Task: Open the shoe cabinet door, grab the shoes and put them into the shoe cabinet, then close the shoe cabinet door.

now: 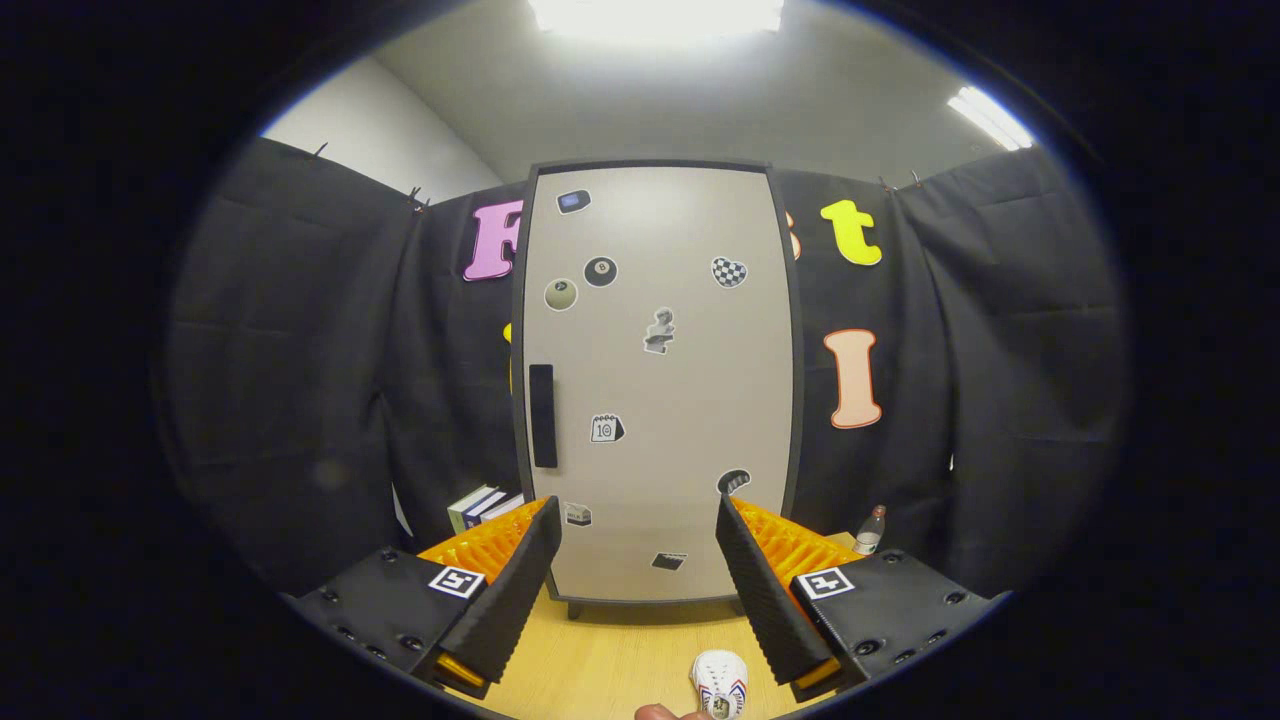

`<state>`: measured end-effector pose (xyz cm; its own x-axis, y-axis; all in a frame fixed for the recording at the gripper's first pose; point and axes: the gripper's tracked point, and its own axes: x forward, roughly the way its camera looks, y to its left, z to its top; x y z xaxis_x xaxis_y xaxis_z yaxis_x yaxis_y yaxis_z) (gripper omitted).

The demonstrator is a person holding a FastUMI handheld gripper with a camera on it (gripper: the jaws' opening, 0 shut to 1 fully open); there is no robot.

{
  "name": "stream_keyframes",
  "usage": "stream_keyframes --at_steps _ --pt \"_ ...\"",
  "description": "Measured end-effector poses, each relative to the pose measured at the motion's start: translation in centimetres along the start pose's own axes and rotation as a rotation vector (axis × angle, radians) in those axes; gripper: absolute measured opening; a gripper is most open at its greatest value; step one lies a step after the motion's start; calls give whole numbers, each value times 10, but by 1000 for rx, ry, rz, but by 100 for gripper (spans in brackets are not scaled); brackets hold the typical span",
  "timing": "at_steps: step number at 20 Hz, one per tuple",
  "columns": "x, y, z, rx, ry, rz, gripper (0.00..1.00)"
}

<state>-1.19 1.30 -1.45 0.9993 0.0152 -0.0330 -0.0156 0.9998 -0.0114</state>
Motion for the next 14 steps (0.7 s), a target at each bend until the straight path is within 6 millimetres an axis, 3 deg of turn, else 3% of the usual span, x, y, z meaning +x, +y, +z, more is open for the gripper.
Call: stream_keyframes --at_steps 9,14 --pt "1 10 13 6 1 13 97" --pt "15 17 24 -24 -7 9 97"
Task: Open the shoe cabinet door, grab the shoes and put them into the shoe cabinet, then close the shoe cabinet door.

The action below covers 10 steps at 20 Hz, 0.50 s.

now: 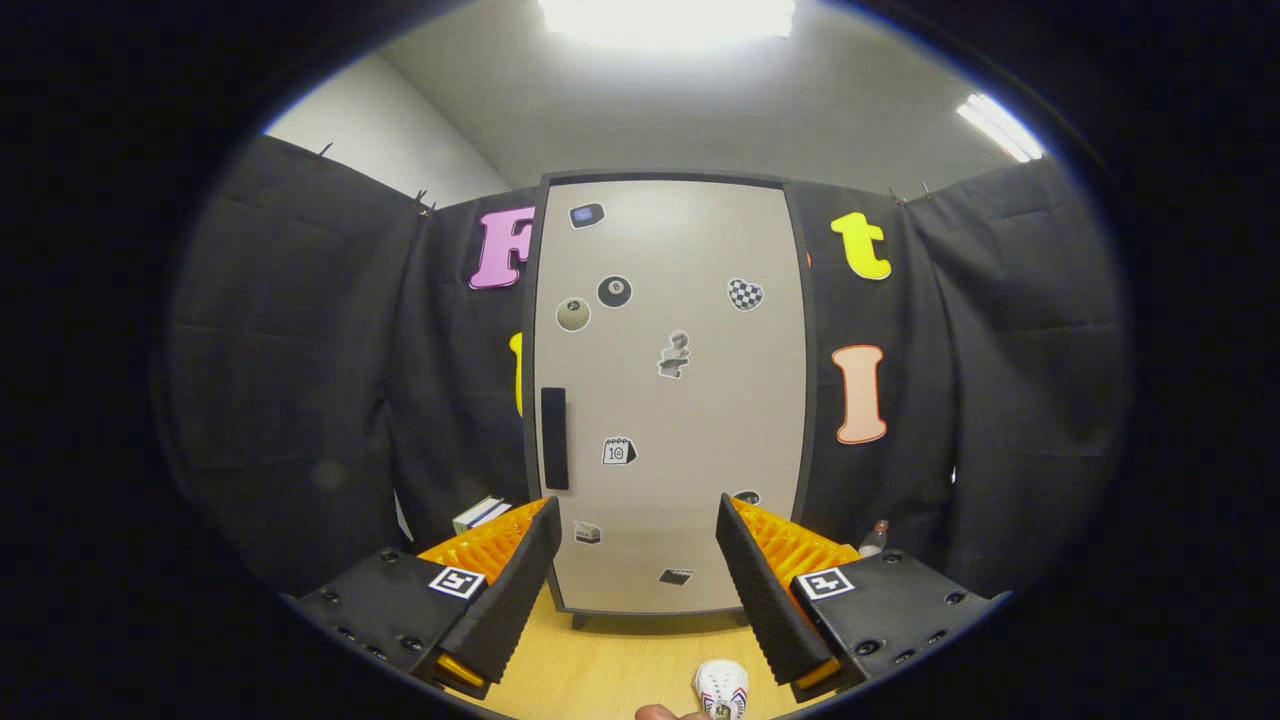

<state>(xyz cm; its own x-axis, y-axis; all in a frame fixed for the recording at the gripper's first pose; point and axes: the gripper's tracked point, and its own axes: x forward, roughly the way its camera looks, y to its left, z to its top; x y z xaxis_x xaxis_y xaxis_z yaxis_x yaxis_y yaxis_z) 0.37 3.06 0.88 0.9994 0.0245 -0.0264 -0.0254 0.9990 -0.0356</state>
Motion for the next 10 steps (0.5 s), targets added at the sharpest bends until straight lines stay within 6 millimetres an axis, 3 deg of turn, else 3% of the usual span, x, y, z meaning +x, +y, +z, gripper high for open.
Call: stream_keyframes --at_steps 5,10 --pt "39 21 19 6 2 22 97" --pt "106 53 20 5 24 37 97"
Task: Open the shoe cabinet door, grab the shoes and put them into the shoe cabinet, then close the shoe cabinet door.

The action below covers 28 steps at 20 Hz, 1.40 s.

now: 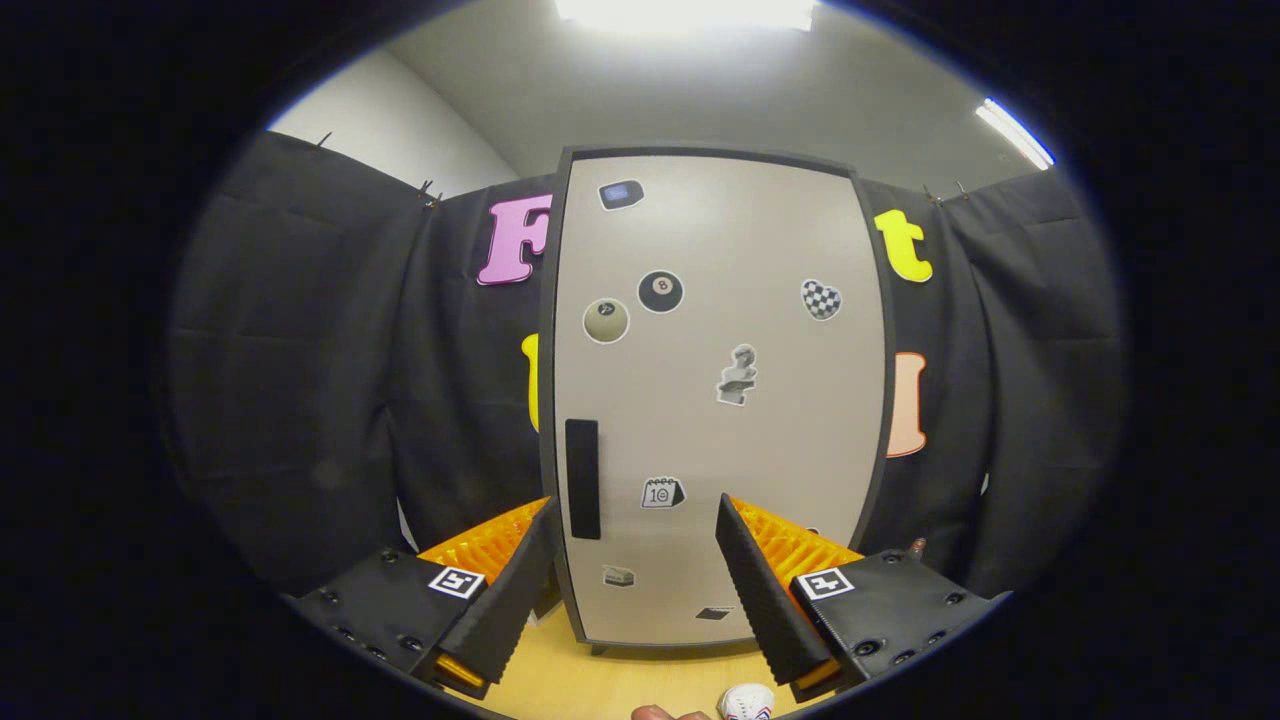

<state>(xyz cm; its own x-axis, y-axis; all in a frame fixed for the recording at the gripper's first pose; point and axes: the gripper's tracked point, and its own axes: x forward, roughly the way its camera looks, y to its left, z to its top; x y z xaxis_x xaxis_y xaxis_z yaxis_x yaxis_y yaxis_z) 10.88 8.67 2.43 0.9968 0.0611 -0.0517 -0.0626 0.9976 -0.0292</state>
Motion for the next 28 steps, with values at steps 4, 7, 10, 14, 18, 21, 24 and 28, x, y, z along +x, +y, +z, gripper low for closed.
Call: stream_keyframes --at_steps 4,7,10,14,18,21,24,28 --pt "61 18 -7 -37 21 -17 97" --pt "96 21 -16 -34 46 -38 97" --pt "123 26 -24 -50 70 -36 98" --pt "138 38 -37 -63 108 -11 94" --pt "140 38 -35 -34 109 -34 59" --pt "141 42 -35 7 124 -35 40" --pt "141 40 -35 11 120 -36 35" --pt "142 41 -35 11 116 -30 25"
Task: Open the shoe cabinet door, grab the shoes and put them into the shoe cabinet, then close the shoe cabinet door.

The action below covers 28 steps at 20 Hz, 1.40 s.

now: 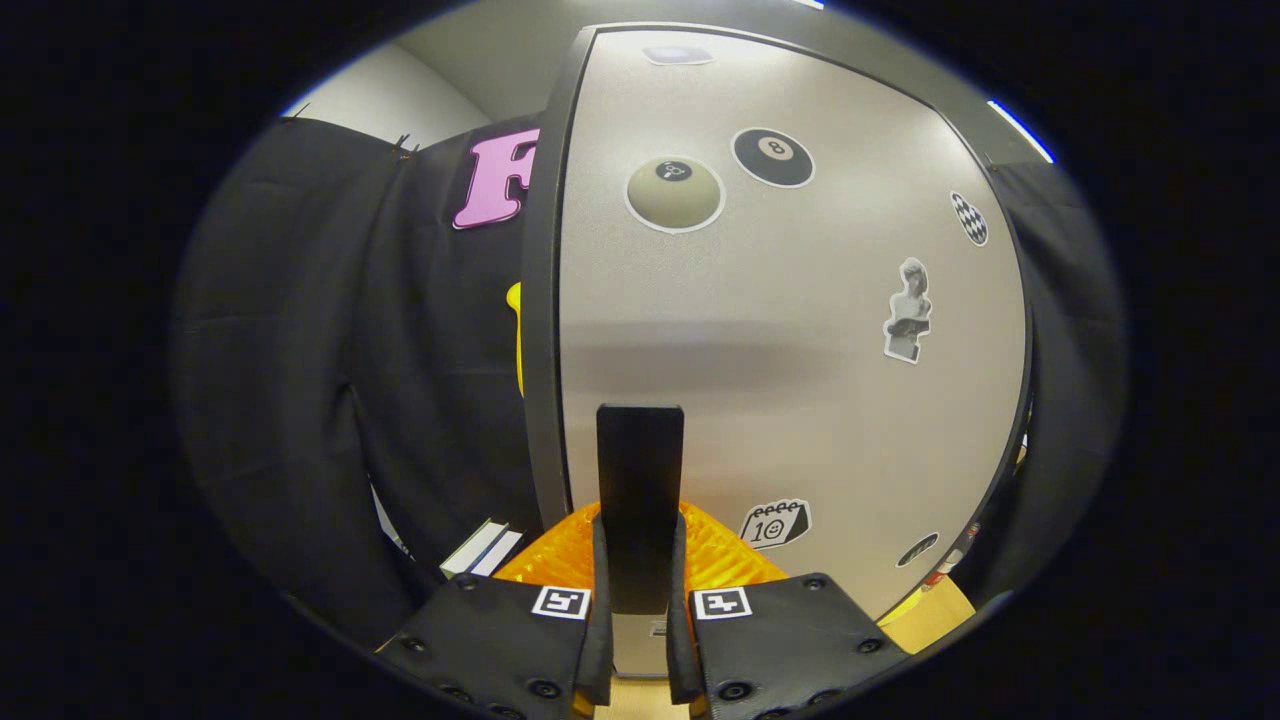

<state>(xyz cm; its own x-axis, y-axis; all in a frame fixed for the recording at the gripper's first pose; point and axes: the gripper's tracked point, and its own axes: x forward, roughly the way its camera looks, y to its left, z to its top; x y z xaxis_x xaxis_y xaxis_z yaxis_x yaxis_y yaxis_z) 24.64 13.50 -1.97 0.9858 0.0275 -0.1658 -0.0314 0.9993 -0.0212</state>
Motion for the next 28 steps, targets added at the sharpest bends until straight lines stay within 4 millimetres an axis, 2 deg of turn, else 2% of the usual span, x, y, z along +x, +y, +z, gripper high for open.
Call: stream_keyframes --at_steps 5,11,15,24,28 --pt "-3 2 0 -12 11 57 5" --pt "-21 0 -3 -5 1 111 5" --pt "-48 -2 -4 -1 -10 162 5" --pt "-94 -28 -8 1 -53 236 5" --pt "-108 -40 -8 3 -62 239 5"
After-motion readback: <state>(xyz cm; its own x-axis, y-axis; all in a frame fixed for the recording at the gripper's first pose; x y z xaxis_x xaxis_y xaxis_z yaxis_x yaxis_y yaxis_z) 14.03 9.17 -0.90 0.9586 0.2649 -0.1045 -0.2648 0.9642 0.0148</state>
